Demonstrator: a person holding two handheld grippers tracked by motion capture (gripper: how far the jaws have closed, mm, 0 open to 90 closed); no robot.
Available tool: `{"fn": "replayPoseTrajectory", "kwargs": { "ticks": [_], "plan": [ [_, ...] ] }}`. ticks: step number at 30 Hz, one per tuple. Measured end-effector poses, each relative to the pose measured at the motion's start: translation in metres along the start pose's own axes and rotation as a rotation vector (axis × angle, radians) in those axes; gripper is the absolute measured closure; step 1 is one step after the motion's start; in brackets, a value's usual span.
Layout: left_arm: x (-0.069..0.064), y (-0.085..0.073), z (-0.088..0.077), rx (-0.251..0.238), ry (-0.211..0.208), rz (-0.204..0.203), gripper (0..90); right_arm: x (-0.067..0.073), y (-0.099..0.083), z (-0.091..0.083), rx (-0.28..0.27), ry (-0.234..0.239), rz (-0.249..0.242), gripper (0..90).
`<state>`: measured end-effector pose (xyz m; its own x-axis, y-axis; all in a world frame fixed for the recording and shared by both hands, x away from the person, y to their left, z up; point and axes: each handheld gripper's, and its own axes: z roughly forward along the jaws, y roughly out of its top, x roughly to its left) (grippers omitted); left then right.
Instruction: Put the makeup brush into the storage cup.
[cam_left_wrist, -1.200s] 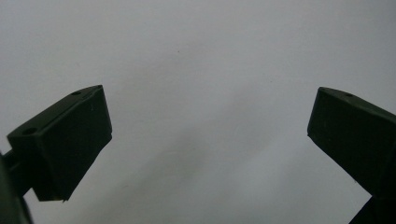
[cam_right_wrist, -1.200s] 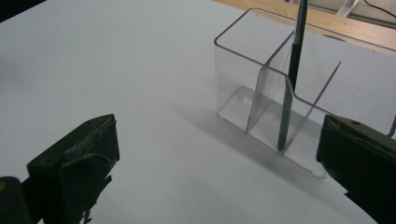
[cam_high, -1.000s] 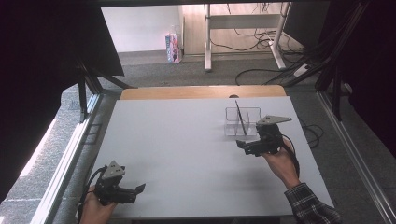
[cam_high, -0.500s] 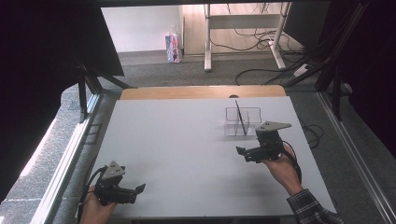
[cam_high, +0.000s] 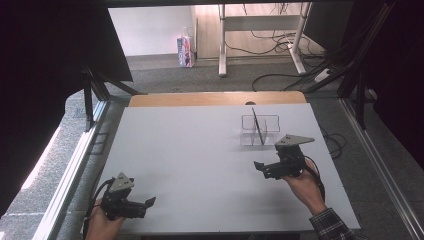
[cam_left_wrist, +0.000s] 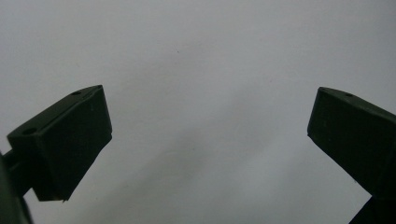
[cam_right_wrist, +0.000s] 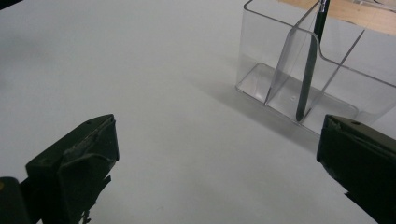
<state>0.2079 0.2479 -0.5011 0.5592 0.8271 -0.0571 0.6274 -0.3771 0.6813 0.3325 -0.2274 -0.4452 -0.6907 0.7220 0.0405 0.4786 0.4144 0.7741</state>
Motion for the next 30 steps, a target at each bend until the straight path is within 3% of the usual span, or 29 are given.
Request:
{"fn": "replayPoseTrajectory", "kwargs": {
  "ticks": [30],
  "plan": [
    [0.000,0.000,0.000,-0.003,-0.001,-0.003,0.3,0.007,-0.021,-0.015,0.016,0.011,-0.008,0.0]
  ]
}}
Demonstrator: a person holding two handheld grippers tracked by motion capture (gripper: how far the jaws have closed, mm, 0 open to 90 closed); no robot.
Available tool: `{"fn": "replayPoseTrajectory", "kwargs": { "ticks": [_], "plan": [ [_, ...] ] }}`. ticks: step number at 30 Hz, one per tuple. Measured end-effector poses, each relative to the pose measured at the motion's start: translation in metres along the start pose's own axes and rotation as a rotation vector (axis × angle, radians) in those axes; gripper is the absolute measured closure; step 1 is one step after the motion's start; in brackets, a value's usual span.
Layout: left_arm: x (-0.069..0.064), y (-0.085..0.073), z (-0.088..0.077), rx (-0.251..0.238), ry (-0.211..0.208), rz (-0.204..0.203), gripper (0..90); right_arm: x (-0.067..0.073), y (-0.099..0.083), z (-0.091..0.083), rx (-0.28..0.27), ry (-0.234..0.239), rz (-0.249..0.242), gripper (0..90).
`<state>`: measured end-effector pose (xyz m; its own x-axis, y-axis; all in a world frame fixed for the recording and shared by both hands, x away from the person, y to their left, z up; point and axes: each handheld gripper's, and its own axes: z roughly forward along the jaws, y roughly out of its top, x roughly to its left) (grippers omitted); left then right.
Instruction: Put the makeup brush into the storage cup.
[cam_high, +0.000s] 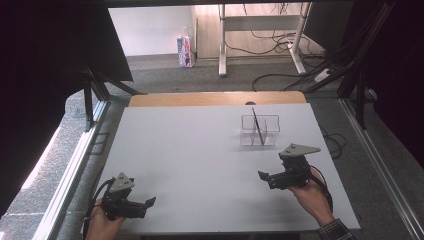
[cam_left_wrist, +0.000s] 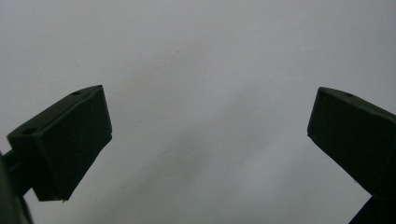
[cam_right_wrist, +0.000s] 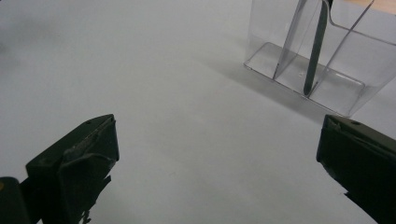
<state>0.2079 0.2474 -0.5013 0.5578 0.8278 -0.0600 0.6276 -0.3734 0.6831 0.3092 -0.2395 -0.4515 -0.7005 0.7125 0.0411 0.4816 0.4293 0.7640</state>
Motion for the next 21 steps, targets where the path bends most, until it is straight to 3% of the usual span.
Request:
{"fn": "replayPoseTrajectory", "kwargs": {
  "ticks": [21],
  "plan": [
    [0.000,0.000,-0.001,-0.007,-0.003,-0.007,0.2,0.004,-0.012,-0.010,0.017,0.003,0.001,0.0]
  ]
}}
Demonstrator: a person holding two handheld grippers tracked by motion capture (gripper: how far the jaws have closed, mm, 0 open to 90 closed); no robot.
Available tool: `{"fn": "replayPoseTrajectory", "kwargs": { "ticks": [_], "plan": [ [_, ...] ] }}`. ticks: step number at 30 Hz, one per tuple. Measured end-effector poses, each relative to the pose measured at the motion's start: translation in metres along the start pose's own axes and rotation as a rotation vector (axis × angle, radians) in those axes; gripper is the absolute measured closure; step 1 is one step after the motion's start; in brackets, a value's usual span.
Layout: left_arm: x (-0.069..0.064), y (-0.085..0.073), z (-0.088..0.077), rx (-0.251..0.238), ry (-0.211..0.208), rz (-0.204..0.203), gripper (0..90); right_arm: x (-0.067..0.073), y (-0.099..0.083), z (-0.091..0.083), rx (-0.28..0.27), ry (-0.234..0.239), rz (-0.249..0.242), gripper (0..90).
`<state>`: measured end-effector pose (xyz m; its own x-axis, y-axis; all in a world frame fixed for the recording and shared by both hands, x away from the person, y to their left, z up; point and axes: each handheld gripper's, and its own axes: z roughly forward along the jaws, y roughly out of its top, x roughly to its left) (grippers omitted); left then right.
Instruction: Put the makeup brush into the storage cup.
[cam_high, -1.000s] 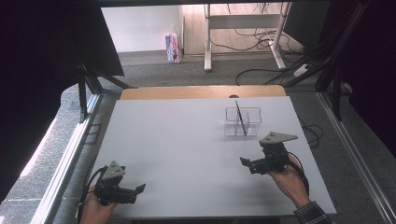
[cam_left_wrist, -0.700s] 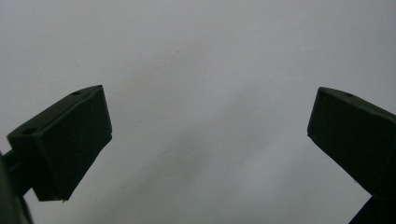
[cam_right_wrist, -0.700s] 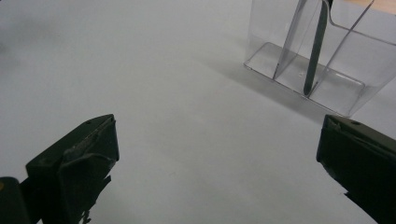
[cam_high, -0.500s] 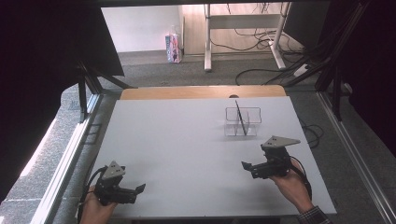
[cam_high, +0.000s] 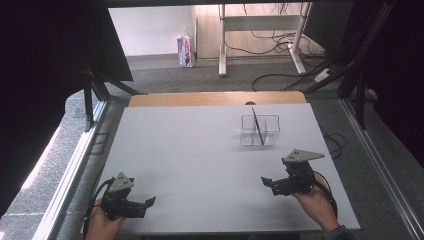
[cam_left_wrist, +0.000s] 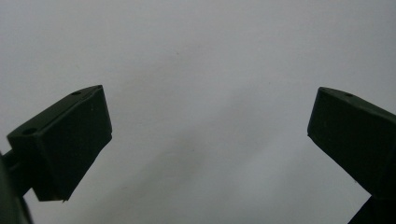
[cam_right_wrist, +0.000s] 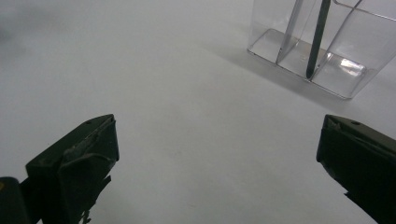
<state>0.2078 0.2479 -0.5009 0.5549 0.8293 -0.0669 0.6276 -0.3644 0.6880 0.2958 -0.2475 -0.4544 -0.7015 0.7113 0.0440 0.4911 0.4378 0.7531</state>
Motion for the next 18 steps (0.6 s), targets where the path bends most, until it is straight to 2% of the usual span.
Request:
{"fn": "replayPoseTrajectory", "kwargs": {
  "ticks": [18],
  "plan": [
    [0.000,0.000,0.000,0.000,0.000,0.000,0.2,-0.001,-0.014,-0.011,0.014,-0.025,0.002,0.0]
  ]
}}
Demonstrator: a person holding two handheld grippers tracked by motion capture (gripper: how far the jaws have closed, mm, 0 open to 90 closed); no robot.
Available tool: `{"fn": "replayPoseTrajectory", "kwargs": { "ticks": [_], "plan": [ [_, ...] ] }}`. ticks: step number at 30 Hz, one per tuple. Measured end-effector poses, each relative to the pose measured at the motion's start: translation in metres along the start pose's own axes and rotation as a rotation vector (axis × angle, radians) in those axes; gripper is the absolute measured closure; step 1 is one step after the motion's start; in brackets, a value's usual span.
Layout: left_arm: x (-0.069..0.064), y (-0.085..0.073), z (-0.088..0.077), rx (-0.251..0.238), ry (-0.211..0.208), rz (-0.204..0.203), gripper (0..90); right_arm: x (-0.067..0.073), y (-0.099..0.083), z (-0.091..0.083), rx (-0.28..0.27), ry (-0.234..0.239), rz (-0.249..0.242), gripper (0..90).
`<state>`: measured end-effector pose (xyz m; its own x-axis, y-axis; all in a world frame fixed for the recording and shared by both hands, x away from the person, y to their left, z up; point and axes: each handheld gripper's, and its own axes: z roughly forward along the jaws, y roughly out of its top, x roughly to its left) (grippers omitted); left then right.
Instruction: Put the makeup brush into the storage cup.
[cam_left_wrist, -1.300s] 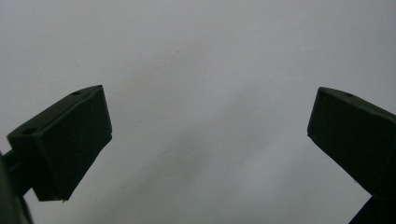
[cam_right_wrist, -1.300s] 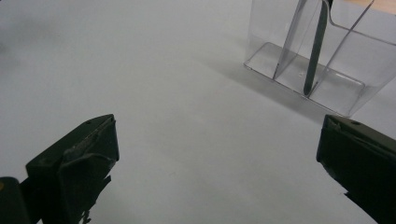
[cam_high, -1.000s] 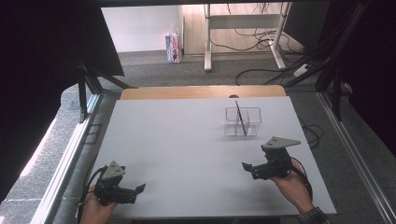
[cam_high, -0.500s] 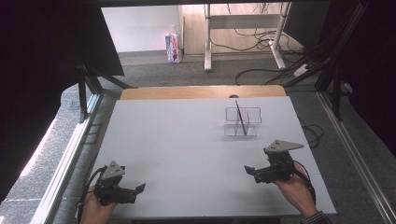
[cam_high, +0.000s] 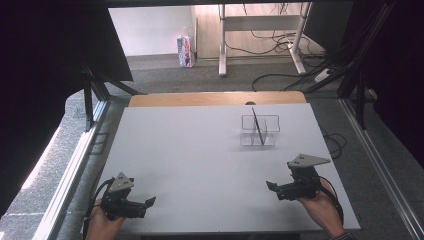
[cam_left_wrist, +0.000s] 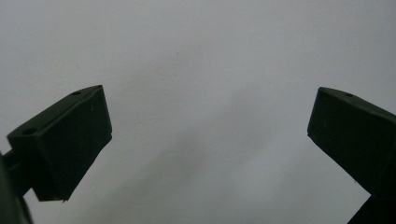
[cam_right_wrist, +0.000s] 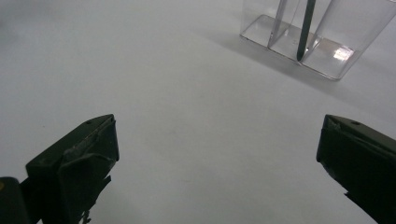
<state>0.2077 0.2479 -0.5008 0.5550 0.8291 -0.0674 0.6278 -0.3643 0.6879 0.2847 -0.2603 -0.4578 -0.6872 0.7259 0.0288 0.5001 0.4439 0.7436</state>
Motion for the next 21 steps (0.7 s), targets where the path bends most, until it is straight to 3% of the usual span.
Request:
{"fn": "replayPoseTrajectory", "kwargs": {
  "ticks": [21],
  "plan": [
    [0.000,0.000,0.000,0.003,0.001,0.000,0.2,-0.004,-0.017,-0.016,0.023,-0.045,0.009,0.0]
  ]
}}
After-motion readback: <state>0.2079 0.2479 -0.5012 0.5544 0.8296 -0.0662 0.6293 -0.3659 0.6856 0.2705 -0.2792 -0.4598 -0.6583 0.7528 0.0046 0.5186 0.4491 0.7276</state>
